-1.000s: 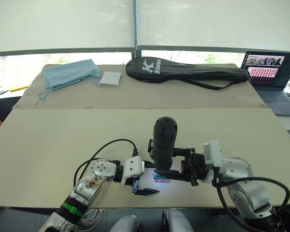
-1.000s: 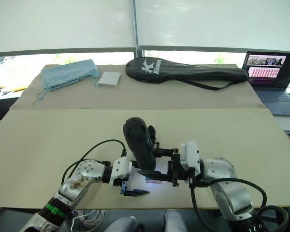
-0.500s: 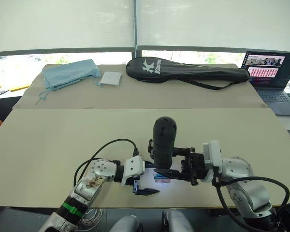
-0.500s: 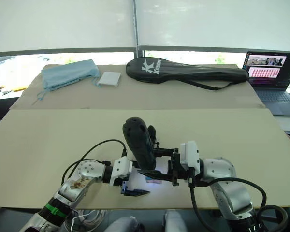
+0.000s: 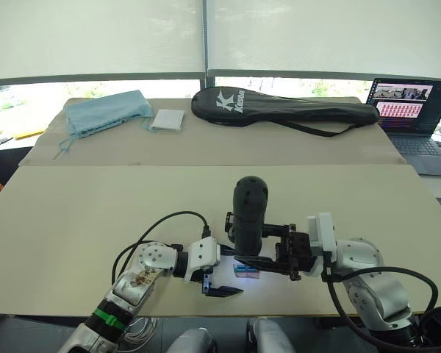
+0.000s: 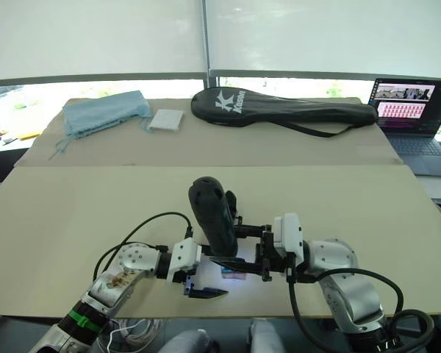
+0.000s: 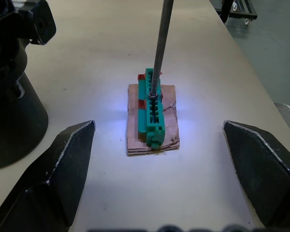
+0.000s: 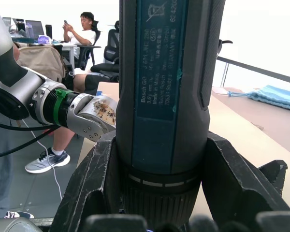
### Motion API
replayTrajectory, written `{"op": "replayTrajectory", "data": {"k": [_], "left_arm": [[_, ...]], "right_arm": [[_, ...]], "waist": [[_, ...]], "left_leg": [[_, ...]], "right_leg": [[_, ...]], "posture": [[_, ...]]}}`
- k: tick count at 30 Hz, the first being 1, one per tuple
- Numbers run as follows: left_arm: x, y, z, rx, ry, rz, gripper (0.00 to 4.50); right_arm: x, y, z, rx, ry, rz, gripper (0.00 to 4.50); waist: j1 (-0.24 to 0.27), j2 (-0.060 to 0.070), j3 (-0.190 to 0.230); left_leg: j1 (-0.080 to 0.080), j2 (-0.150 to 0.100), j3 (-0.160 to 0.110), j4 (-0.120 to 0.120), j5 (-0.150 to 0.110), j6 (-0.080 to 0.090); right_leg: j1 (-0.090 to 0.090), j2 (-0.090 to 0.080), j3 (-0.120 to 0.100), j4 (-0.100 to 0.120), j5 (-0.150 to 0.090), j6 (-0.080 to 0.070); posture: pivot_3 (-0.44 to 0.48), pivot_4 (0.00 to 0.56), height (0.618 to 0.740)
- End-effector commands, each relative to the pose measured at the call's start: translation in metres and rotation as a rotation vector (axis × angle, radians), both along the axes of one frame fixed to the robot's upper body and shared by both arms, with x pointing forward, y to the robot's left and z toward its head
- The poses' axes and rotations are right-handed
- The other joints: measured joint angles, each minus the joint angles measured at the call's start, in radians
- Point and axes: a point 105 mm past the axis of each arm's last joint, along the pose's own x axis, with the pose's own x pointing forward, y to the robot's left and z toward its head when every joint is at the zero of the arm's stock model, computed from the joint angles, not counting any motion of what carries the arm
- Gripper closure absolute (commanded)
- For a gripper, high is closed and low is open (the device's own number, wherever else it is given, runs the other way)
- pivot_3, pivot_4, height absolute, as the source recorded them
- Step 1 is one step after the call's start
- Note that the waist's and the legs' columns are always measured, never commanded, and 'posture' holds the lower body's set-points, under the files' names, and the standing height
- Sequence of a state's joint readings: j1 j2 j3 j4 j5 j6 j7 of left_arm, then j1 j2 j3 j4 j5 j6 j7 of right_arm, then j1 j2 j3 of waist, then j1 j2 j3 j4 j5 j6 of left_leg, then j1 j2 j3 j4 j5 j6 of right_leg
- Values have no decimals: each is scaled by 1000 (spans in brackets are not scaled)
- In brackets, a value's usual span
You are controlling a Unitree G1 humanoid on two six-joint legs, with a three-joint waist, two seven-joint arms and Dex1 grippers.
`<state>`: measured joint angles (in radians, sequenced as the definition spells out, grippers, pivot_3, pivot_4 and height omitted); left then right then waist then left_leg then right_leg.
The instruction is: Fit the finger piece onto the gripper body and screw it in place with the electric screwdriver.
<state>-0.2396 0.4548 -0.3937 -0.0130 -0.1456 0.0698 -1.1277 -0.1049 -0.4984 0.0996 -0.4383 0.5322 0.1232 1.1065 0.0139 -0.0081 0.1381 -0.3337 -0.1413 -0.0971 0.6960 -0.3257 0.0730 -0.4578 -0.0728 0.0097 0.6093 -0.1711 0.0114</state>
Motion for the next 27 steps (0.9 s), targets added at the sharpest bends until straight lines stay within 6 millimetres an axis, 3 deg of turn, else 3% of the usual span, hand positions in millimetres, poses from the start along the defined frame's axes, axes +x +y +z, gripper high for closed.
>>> {"op": "replayTrajectory", "data": {"k": [1, 16, 27], "left_arm": [[0, 5, -9, 43, 28, 24, 33], [1, 6, -8, 41, 32, 34, 33], [4, 8, -9, 26, 34, 61, 33]], "right_arm": [[-2, 0, 12, 25, -75, 6, 2583], [-1, 1, 3, -18, -40, 3, 2583], [-2, 2, 22, 11, -93, 32, 2583]], "waist": [[0, 0, 0], [0, 0, 0], [0, 0, 0]], "left_leg": [[0, 0, 0, 0, 0, 0], [1, 0, 0, 0, 0, 0], [1, 0, 0, 0, 0, 0]], "right_leg": [[0, 0, 0, 0, 0, 0], [1, 0, 0, 0, 0, 0], [1, 0, 0, 0, 0, 0]], "posture": [[0, 150, 740], [0, 150, 740], [0, 150, 740]]}}
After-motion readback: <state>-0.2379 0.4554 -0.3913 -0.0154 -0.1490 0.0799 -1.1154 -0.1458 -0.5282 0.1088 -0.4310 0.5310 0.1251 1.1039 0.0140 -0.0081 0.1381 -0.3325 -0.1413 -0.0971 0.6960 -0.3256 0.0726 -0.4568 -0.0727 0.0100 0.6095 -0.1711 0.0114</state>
